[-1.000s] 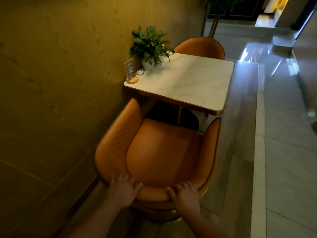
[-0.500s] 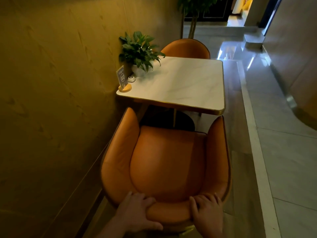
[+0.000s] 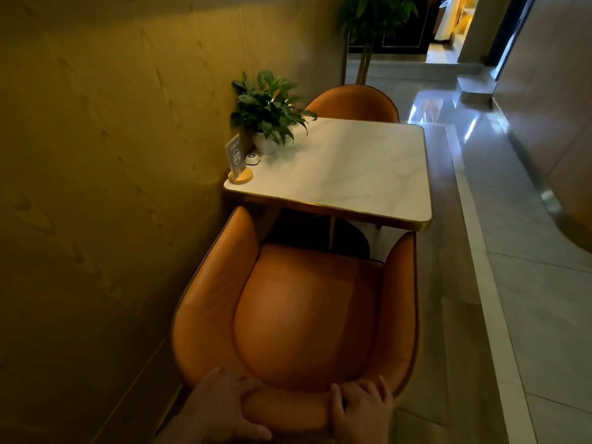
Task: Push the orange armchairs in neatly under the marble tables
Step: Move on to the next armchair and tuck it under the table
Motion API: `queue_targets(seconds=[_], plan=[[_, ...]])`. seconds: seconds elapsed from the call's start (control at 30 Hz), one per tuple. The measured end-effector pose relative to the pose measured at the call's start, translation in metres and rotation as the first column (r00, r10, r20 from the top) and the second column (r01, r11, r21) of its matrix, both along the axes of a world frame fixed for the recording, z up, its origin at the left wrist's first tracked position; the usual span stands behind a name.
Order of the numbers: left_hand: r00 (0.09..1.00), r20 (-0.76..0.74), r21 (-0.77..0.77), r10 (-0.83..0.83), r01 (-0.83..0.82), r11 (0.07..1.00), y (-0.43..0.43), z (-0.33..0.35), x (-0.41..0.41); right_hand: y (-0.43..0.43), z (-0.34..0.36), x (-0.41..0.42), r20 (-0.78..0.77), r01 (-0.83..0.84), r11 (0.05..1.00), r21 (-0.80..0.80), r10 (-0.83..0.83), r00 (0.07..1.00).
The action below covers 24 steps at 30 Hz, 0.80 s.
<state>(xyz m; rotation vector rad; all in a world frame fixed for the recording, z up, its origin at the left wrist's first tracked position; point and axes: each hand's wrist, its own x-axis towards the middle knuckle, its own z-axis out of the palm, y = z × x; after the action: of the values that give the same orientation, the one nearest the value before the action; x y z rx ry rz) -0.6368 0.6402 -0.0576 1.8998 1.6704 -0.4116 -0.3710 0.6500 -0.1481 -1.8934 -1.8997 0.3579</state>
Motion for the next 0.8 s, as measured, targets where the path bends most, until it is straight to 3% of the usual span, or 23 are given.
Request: queue_targets(seconds=[0.23,0.33,0.5,0.8], plan=[[0.998,0.017,0.019,-0.067,0.067,0.998,0.012,-0.01,-0.02,0.007,0.003,-0.007,0.003,-0.006,0.992,-0.123,0.007,1.0],[0.995,0.093,0.053,0.026,-0.031,0.998,0.013,-0.024,-0.022,0.007,0.017,-0.004,0.036,0.001,0.978,-0.21,0.007,0.999],[0.986,0.093,0.178,0.137,-0.151,0.972,0.016,-0.025,-0.01,0.018,0.044,-0.011,0.089,-0.009,0.919,-0.393,0.047,0.995],[0.925,-0.152,0.145,0.348,-0.327,0.934,0.019,-0.021,0.0,0.035,0.04,0.0,0.191,0.189,0.821,-0.538,-0.1,0.976]])
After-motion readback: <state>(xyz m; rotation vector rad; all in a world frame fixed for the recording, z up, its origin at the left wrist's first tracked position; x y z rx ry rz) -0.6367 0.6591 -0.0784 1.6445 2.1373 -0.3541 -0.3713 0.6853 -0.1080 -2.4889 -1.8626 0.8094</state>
